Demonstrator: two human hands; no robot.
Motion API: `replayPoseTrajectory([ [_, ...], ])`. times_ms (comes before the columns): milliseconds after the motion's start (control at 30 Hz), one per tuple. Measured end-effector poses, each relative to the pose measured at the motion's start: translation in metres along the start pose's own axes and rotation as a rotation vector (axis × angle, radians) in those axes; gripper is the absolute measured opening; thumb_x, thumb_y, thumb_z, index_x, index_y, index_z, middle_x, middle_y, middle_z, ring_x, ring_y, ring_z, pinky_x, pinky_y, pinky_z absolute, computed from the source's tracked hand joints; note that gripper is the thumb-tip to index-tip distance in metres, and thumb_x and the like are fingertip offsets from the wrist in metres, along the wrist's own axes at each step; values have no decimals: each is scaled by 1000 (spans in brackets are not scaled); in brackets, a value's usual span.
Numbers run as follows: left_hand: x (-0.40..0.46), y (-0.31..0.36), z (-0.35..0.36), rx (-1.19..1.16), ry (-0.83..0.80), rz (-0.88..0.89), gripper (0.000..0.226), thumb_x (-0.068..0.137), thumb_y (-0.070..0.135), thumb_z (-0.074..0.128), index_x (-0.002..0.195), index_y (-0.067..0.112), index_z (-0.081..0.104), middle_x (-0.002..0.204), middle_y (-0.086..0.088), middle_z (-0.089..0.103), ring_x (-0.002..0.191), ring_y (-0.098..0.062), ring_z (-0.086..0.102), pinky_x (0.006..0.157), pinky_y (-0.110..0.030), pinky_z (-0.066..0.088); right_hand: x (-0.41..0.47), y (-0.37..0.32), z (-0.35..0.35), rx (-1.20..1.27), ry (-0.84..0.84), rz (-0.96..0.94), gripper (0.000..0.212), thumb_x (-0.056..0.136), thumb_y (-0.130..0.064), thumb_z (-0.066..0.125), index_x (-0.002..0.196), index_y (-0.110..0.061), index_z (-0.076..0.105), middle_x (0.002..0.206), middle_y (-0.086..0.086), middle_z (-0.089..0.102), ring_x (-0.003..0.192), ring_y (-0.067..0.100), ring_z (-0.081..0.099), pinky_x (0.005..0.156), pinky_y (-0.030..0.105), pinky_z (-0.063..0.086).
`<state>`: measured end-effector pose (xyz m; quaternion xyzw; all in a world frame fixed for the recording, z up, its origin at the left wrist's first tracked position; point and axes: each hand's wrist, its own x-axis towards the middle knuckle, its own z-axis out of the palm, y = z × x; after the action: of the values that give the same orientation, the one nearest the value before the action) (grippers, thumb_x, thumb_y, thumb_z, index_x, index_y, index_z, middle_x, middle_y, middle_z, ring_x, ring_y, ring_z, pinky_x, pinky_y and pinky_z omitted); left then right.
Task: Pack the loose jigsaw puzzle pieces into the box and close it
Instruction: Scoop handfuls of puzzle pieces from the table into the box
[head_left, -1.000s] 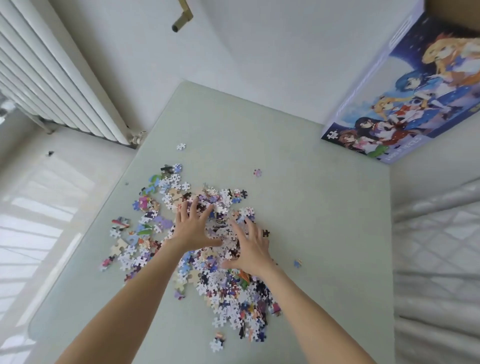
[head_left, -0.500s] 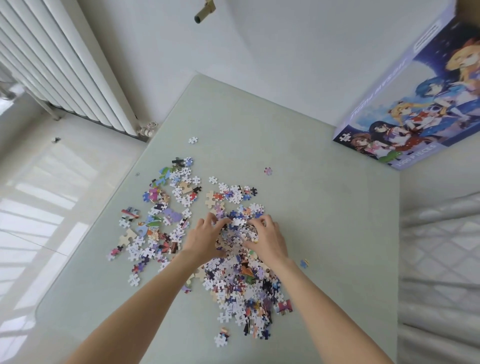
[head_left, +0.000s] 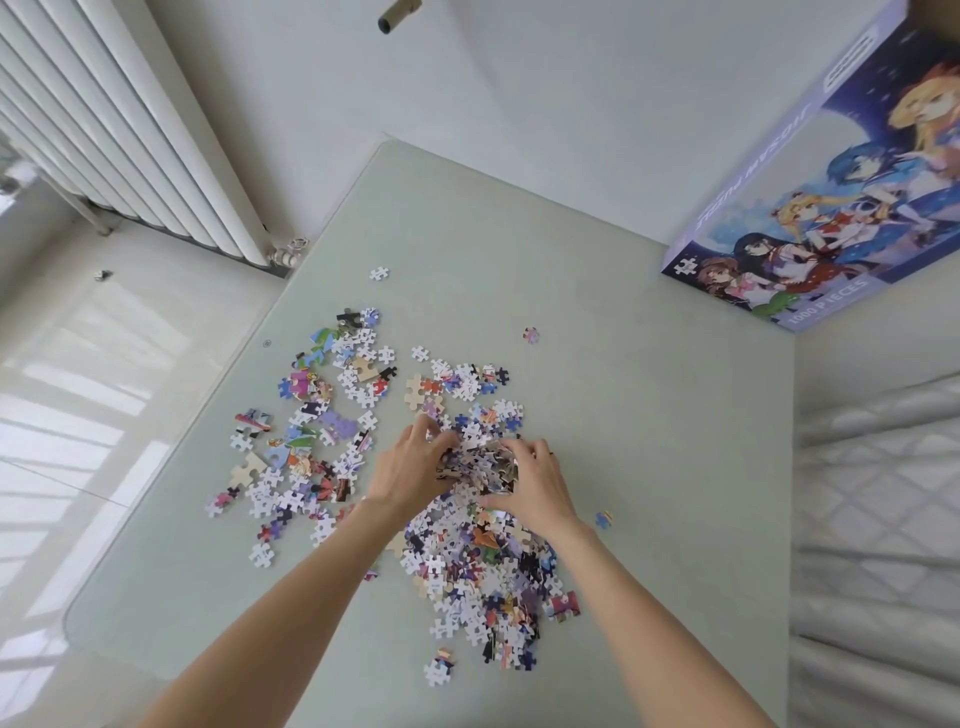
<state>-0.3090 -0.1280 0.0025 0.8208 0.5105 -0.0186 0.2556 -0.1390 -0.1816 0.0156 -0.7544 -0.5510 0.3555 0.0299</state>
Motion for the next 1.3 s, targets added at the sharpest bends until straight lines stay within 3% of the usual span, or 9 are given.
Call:
replayPoseTrajectory([
  [100,3,-1,1,-5,21,22,49,78,40,69,121,27,51,136,1,38,113,-15,49,65,-14,46,-2,-1,3,-33,-12,16,82,68,-35,80,135,-25,34,123,3,40,111,19,45,90,29,43],
  [233,8,-4,-2,-16,16,36,45,82,39,66,123,27,50,128,5,50,106,-15,55,77,-28,55,-4,-5,8,-1,11,32,76,73,-32,77,135,-16,35,126,5,41,111,19,46,95,31,43],
  [467,9,-6,-15,-145,134,38,31,87,30,63,116,20,63,103,2,67,86,-13,65,78,-19,50,-7,-9,1,84,45,33,65,77,-27,74,133,-15,44,132,6,49,120,22,48,99,31,38],
  [567,7,-10,-19,-205,139,-5,32,85,32,65,114,20,64,103,1,68,82,-14,66,78,-27,55,-8,-9,-3,163,74,41,58,76,-24,75,128,-14,50,132,5,53,123,22,48,100,32,37],
  [767,-3,-13,-25,-306,183,-94,32,83,30,68,113,18,66,106,-1,70,78,-13,65,76,-19,46,-15,-9,-14,254,180,37,52,79,-24,73,126,-14,54,130,5,56,122,22,50,102,33,37],
  [1000,-16,-2,-26,-355,217,-92,34,81,33,69,111,18,67,100,-1,72,73,-12,65,73,-20,50,-29,-6,-29,213,257,2,46,82,-27,69,123,-11,55,126,4,59,116,19,54,93,23,37],
  [1133,-16,9,-31,-333,159,-46,36,82,36,68,115,20,65,103,0,71,78,-13,68,79,-28,56,-43,-1,-41,207,247,-39,41,83,-25,68,120,-10,57,123,4,61,112,18,56,88,17,34],
  [1300,-7,38,-50,-318,169,46,34,84,34,65,114,19,64,104,0,71,72,-9,67,76,-21,54,-60,11,-64,264,235,-91,37,82,-25,70,113,-10,60,115,0,63,105,13,56,86,16,34],
])
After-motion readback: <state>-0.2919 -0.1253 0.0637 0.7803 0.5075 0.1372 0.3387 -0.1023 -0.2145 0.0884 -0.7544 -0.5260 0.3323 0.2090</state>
